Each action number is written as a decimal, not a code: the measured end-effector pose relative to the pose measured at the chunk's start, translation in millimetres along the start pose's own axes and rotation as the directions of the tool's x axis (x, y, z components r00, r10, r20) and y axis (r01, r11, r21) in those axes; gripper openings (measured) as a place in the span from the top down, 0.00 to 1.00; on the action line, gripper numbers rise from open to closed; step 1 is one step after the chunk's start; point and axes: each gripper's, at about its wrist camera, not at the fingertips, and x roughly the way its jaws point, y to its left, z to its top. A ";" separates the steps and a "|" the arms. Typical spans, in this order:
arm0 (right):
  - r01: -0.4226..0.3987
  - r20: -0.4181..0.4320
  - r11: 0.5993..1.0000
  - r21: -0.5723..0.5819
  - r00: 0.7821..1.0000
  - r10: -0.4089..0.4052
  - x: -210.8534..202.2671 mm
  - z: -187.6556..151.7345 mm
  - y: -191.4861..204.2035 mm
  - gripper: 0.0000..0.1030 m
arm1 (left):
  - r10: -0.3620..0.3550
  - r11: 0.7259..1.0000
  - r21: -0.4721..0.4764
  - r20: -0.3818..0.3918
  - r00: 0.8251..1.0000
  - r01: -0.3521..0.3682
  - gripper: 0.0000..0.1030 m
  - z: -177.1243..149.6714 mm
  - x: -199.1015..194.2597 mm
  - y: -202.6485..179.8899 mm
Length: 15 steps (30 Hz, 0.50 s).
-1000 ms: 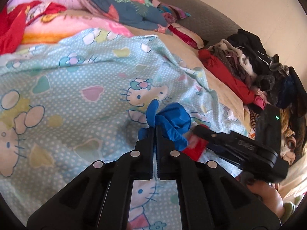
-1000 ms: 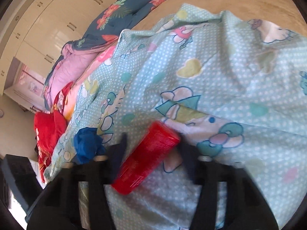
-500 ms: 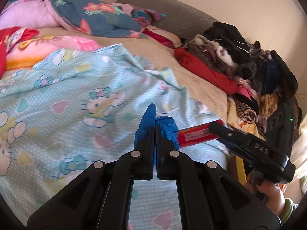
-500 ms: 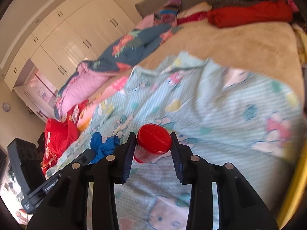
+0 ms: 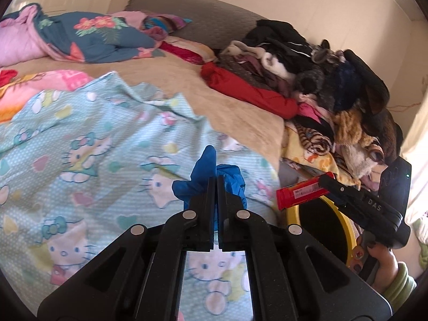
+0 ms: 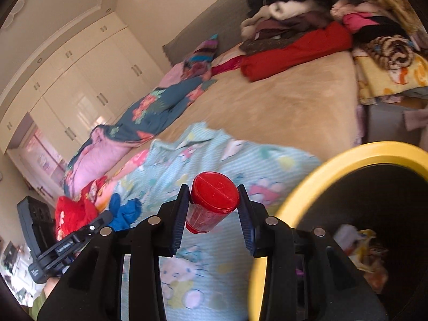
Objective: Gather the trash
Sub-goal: 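Carry the blue glove with the left tool and red container with the right tool to the bin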
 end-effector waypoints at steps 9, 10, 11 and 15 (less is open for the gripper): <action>0.076 0.034 0.995 0.064 0.996 -0.079 -34.2 2.1 -50.6 0.67 | -0.051 0.997 0.064 -0.022 0.998 0.052 1.00 -6.3 5.5 -42.2; 0.088 0.036 0.994 0.062 0.995 -0.091 -37.2 1.9 -54.8 0.67 | -0.052 0.996 0.069 -0.023 0.998 0.053 1.00 -6.7 5.9 -45.0; 0.096 0.037 0.993 0.062 0.994 -0.098 -39.8 1.8 -58.0 0.67 | -0.056 0.996 0.074 -0.026 0.998 0.057 1.00 -7.6 6.3 -48.6; 0.128 0.039 0.989 0.076 0.991 -0.132 -49.6 1.6 -73.1 0.67 | -0.067 0.993 0.096 -0.036 0.997 0.070 1.00 -10.4 8.8 -63.8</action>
